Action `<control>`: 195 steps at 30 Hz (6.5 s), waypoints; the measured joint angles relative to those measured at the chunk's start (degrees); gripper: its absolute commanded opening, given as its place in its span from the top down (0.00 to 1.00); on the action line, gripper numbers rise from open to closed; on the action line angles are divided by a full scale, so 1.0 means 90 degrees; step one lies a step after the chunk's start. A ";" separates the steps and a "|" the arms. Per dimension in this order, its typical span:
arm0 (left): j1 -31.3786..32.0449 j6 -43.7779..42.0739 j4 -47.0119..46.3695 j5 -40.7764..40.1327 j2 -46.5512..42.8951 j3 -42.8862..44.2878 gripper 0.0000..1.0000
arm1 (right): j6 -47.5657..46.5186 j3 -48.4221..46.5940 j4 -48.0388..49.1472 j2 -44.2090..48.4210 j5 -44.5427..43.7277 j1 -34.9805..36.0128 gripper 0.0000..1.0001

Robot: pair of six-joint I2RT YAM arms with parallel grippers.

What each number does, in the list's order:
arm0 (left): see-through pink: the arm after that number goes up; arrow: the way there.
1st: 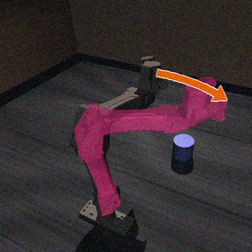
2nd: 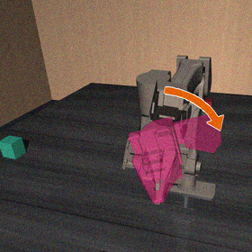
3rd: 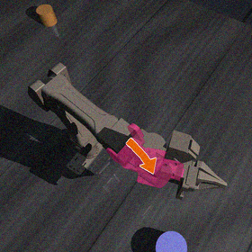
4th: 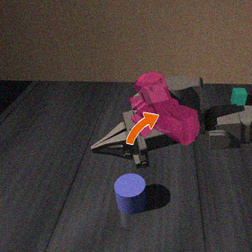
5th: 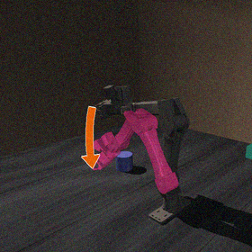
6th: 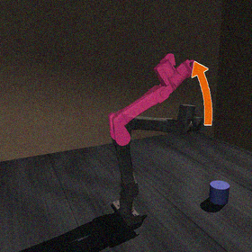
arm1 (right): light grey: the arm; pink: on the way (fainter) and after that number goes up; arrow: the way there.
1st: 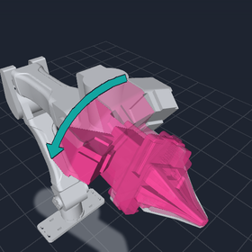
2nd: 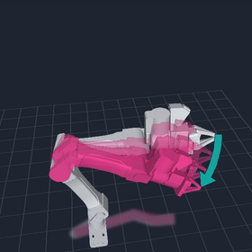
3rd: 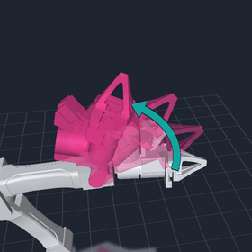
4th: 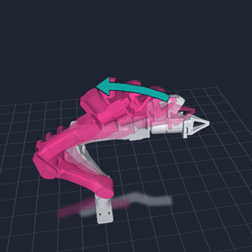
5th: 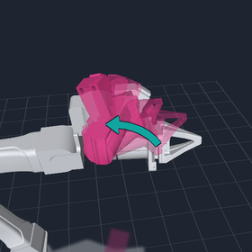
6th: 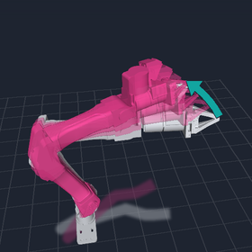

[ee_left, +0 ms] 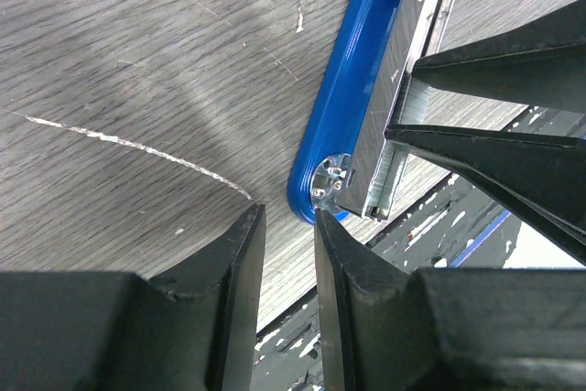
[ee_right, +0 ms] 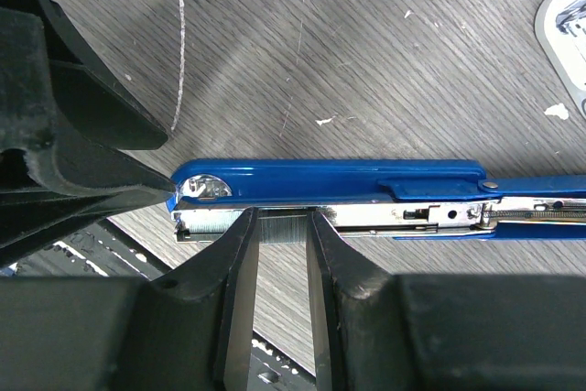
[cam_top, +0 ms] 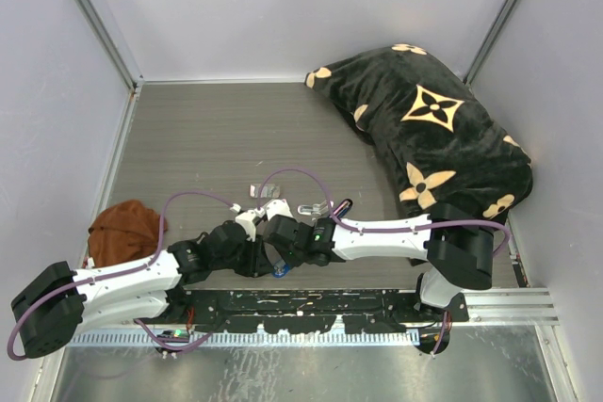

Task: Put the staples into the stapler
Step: Pick up the stapler, then place the staple at the center of the board.

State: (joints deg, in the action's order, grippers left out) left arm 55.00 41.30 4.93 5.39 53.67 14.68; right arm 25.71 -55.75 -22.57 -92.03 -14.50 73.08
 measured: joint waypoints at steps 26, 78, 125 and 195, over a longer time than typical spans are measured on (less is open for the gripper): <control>0.0000 -0.0019 0.0000 0.0005 0.0056 0.0034 0.71 | -0.0158 -0.0138 -0.0092 0.0124 -0.0087 -0.0104 0.82; -0.0029 -0.0979 0.0012 0.0425 -0.0619 0.0107 0.50 | -0.0204 0.0061 -0.0180 0.0495 -0.0019 -0.0544 0.82; 0.0896 -0.2696 -0.1936 -0.0457 0.0913 0.0058 0.83 | -0.0787 0.0886 0.0559 0.0750 0.0746 -0.1523 0.83; 0.0918 -0.2720 -0.1853 -0.0590 0.0916 0.0104 0.87 | -0.0680 0.0597 0.0107 0.0583 0.0554 -0.1528 0.86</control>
State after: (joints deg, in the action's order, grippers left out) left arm 63.26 16.82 -11.75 0.08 61.91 15.62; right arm 19.59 -50.37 -21.61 -86.78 -9.52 59.33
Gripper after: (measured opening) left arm 0.238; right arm 0.303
